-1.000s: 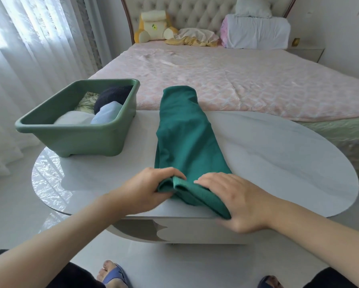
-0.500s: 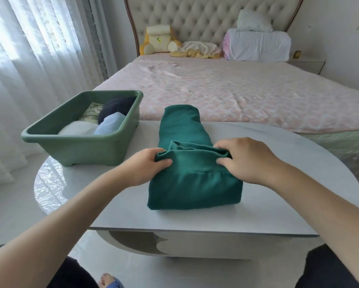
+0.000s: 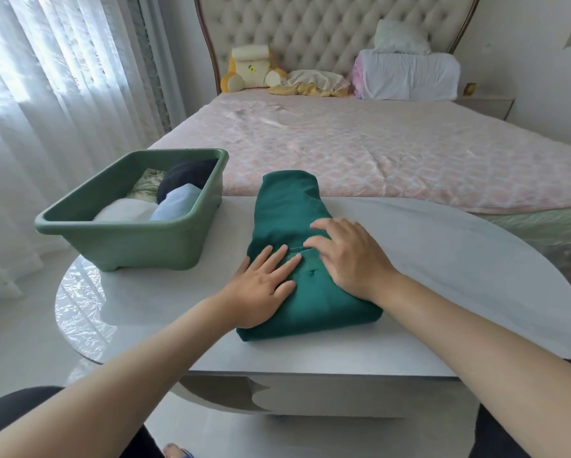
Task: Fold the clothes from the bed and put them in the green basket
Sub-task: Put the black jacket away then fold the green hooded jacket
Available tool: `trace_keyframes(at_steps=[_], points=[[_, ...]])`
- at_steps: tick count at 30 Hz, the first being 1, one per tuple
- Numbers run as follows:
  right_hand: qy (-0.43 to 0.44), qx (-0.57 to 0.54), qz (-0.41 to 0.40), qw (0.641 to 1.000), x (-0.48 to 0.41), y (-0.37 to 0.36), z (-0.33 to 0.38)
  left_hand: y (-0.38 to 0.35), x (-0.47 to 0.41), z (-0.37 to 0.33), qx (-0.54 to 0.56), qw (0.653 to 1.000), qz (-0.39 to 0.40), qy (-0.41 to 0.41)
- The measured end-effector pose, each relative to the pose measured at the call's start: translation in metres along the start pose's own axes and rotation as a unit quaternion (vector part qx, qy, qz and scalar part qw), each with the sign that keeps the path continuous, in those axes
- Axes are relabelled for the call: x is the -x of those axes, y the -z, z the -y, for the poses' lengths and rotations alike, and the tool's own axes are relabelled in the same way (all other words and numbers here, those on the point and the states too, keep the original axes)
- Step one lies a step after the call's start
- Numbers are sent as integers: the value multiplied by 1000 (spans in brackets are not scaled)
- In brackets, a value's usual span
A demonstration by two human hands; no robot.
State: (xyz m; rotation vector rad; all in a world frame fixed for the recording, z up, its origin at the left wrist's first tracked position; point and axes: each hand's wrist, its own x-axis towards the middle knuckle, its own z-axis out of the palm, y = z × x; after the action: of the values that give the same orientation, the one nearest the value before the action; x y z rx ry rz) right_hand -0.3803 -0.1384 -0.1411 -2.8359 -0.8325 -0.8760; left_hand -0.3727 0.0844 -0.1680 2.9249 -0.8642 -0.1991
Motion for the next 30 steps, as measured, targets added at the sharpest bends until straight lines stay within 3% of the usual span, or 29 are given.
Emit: trace_keyframes(at_steps=[1, 4, 6, 10, 13, 15, 17, 19, 23, 26, 30], points=[[12, -38, 41, 998, 2, 4, 3, -2, -1, 1, 13, 1000, -1, -3], [-40, -85, 284, 954, 21, 8, 7, -3, -3, 6, 57, 998, -16, -12], [-56, -96, 360, 926, 30, 8, 3, -6, -2, 14, 64, 997, -35, -14], [-57, -130, 375, 916, 33, 13, -3, -5, 7, 22, -22, 992, -124, -12], [-18, -49, 392, 919, 35, 20, -3, 6, 21, 17, -89, 961, -231, -127], [-1, -1, 379, 925, 37, 27, -4, 11, 35, 15, -68, 966, -186, -168], [-1, 29, 375, 927, 37, 34, -3, 9, 45, 14, -55, 988, -76, -125], [-10, 48, 389, 920, 36, 39, 6, 5, 48, 11, -95, 990, -27, -97], [-81, -9, 379, 922, 26, 42, 17, 10, 40, 10, -49, 995, -40, -82], [-136, -93, 321, 933, 14, 52, 3, 38, 35, 10, 23, 998, -27, -58], [-193, -217, 295, 910, -1, 73, -18, 83, 35, 10, 141, 989, -23, -21]])
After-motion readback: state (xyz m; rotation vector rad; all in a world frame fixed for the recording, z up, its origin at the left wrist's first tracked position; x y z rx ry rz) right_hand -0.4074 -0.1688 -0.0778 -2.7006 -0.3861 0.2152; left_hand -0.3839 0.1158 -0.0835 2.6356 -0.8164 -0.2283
